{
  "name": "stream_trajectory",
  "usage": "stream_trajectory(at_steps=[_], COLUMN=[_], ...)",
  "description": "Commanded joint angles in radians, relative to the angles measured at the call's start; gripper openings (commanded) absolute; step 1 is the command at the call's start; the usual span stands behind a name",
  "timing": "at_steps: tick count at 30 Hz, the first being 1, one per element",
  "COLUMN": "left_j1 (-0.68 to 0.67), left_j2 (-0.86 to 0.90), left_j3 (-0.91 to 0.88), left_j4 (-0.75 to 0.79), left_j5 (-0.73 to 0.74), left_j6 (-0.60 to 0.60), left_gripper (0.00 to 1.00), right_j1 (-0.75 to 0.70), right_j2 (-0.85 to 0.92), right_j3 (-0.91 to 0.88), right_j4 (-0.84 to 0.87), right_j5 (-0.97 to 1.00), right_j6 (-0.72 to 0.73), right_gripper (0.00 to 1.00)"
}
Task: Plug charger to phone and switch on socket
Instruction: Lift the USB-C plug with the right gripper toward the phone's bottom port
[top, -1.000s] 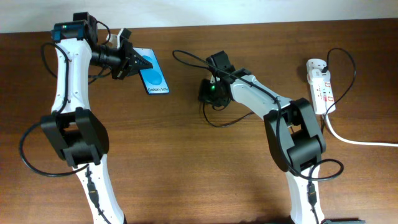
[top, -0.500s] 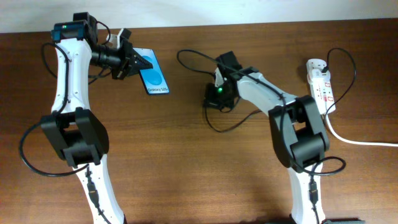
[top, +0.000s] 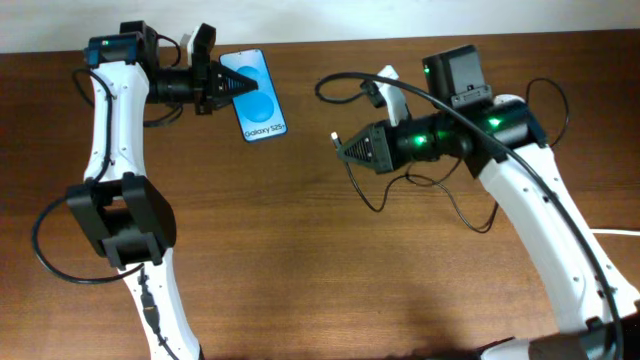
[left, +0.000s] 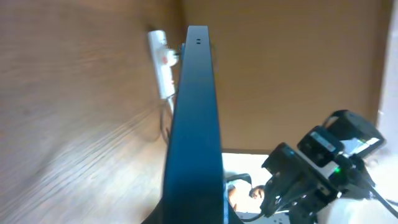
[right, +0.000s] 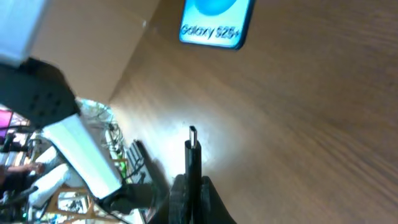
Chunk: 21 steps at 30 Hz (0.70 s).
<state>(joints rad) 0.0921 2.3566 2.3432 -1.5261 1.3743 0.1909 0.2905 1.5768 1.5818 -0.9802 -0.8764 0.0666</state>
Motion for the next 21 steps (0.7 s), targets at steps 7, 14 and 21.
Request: stream_trajectory(at_steps=[7,14,21], left_j1=[-0.085,-0.1,-0.111], left_j2=[-0.005,-0.005,-0.005], left_j3=[0.016,0.016,0.016], left_j4=[0.061,0.086,0.086], left_j5=[0.2,0.2,0.2], left_j6=[0.095,0.095,0.095], left_gripper=[0.0,0.0,0.0], right_j1=[0.113,0.113,0.107], right_j2=[-0.031,-0.031,-0.031], right_j3=[-0.169,-0.365,-0.488], right_j4=[0.191,0.535,0.845], right_j5=[-0.068,-0.035,-0.046], right_j6=[0.112,0.357,0.462], right_gripper=[0.04,0.04,0.04])
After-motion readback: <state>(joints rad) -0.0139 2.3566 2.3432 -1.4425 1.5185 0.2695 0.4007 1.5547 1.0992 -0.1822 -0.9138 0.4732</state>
